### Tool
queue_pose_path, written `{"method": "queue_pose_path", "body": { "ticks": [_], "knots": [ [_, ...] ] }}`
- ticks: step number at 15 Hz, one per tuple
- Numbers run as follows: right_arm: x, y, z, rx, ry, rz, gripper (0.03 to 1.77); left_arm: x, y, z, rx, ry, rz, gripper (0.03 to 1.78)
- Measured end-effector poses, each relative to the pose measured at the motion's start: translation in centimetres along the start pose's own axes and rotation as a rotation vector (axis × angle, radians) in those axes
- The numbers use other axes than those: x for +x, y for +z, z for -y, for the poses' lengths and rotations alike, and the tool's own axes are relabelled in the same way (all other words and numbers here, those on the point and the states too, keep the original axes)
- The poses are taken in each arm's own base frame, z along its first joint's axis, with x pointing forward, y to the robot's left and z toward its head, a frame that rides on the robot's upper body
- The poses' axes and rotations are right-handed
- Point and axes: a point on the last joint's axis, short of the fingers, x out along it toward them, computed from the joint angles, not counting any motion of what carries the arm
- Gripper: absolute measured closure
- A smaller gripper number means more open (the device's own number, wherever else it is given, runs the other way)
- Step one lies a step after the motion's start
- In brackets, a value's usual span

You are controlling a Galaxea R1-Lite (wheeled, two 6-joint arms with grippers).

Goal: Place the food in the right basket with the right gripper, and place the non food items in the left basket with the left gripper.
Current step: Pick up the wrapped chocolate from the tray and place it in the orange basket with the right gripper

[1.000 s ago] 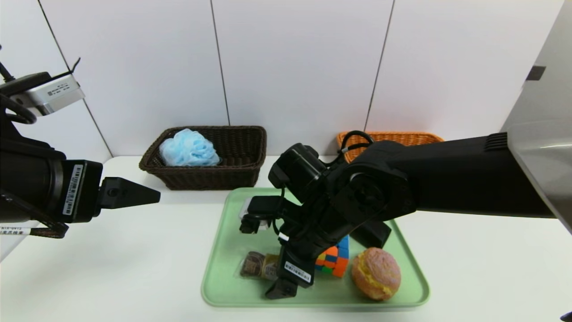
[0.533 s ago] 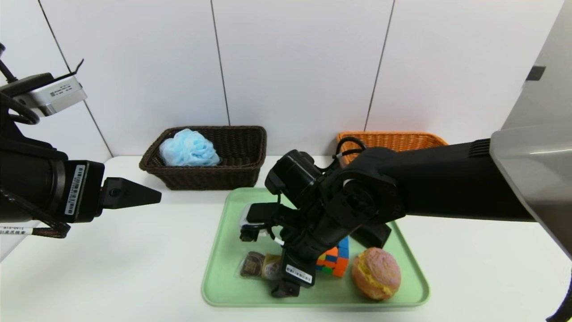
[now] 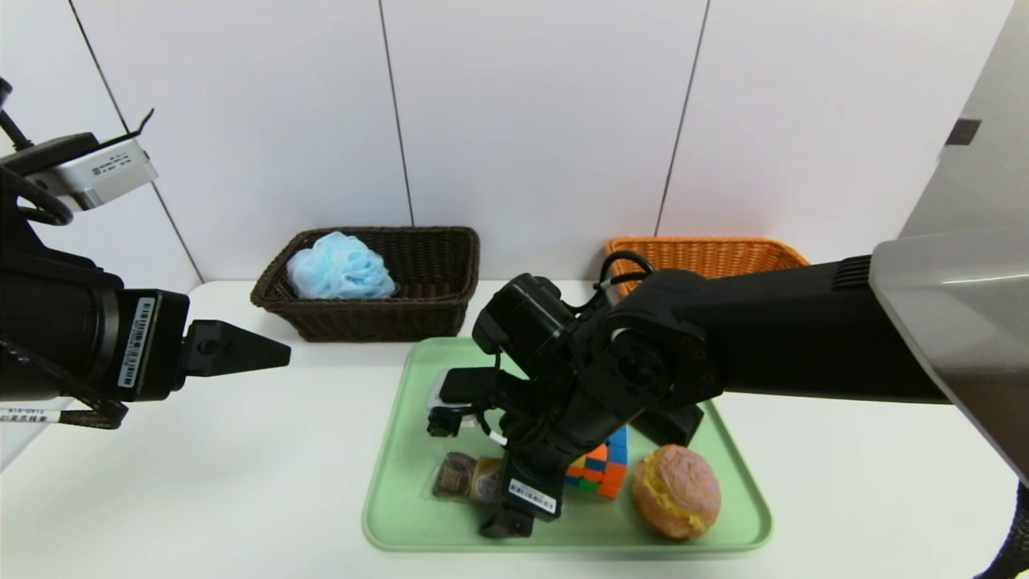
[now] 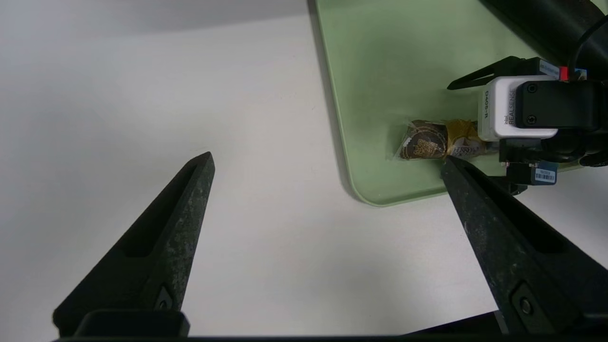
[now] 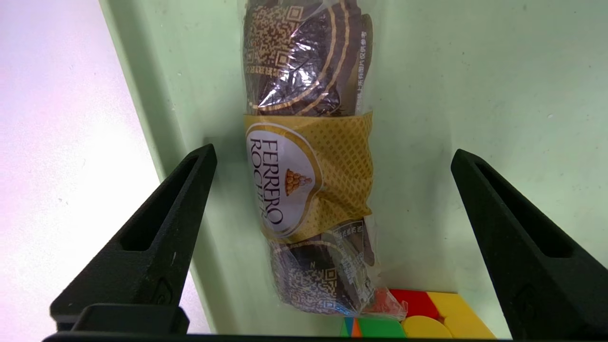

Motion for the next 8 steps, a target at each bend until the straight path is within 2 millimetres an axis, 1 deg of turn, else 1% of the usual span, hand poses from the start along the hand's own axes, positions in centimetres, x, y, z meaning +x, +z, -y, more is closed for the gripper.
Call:
{"method": "queue_pose_path", "body": {
  "ticks": [8],
  "knots": [
    [-0.2,-0.2,1.1,0.062,-0.006,0.014,0.1,0.1,-0.1,0.0,-0.001,0.0,-0.003,0.12]
  ]
}}
